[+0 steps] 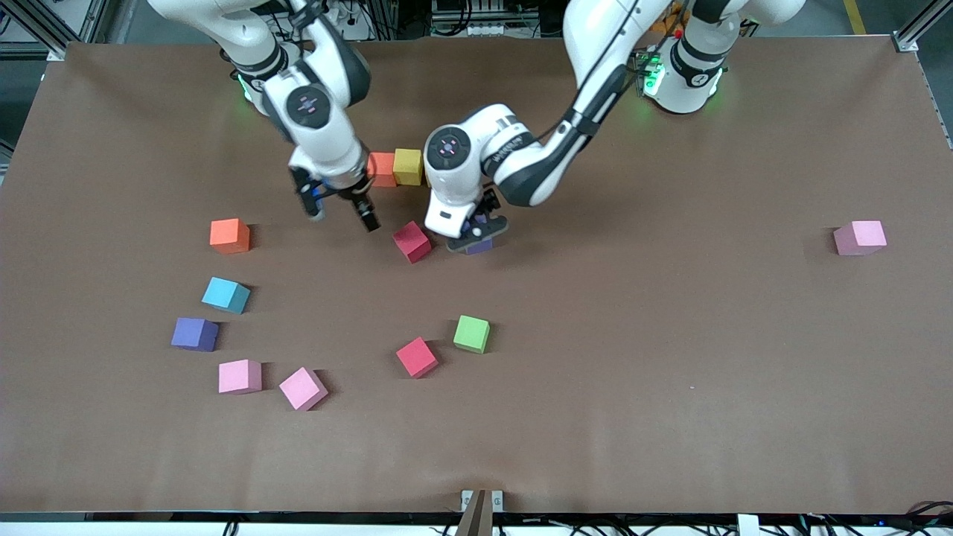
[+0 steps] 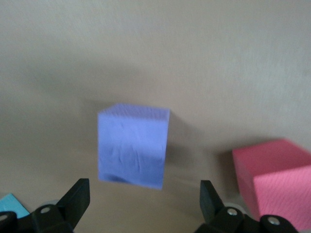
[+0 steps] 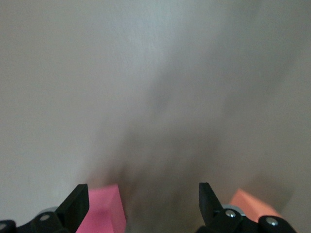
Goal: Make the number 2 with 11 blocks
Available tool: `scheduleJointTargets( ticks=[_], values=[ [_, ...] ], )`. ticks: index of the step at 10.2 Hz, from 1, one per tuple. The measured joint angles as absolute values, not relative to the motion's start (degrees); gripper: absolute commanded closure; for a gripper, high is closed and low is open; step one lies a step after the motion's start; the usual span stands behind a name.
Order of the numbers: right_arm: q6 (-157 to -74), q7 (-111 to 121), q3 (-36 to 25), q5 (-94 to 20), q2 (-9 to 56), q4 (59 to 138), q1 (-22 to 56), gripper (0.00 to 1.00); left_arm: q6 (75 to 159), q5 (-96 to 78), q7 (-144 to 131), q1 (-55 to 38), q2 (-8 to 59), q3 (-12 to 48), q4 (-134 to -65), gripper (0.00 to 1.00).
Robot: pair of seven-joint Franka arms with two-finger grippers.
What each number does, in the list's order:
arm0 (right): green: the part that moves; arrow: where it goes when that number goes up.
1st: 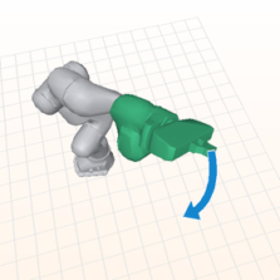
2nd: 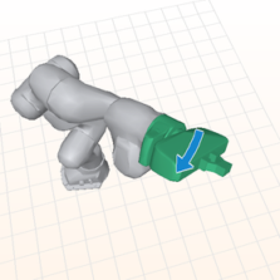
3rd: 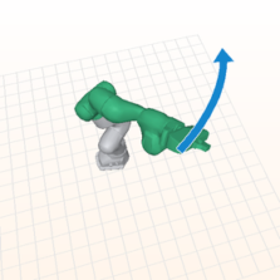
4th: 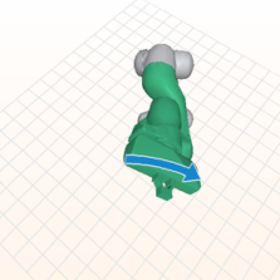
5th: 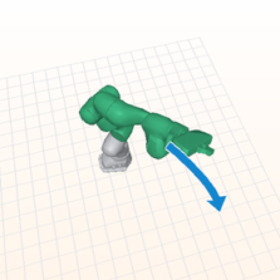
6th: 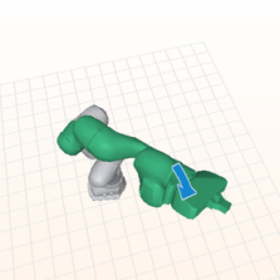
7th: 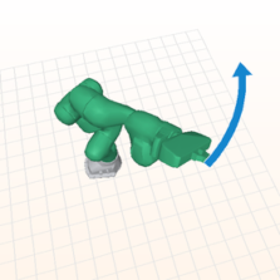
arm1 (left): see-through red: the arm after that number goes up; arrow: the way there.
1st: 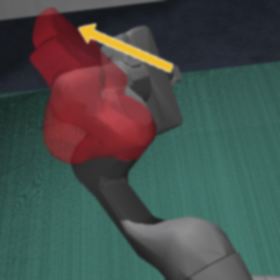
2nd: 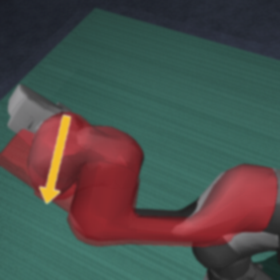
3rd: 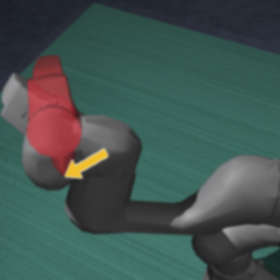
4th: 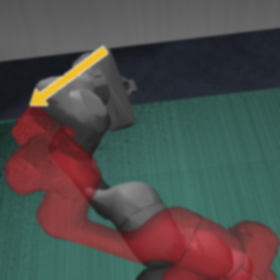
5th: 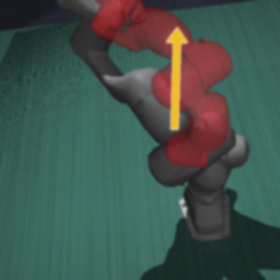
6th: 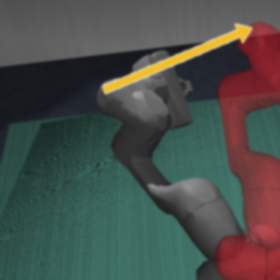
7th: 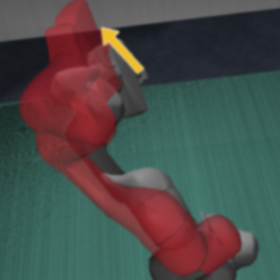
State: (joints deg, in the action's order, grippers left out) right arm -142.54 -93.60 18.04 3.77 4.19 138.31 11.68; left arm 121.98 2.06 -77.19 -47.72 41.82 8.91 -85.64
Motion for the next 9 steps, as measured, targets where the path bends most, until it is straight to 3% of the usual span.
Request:
scheduleJointTargets(
  ticks=[5, 9],
  values=[
    [-140.8, -65.6, 15.4, 10.5, 4.2, 137.1, -3.8, 0.00, 122.1, 2.1, -73.1, -47.8, 42.5, 8.9, -86.4, 0.00],
    [-137.0, -38.7, 9.2, 11.1, 4.3, 137.1, -5.7, 0.00, 122.1, 2.1, -69.2, -47.4, 42.5, 8.8, -87.3, 0.00]
  ],
)
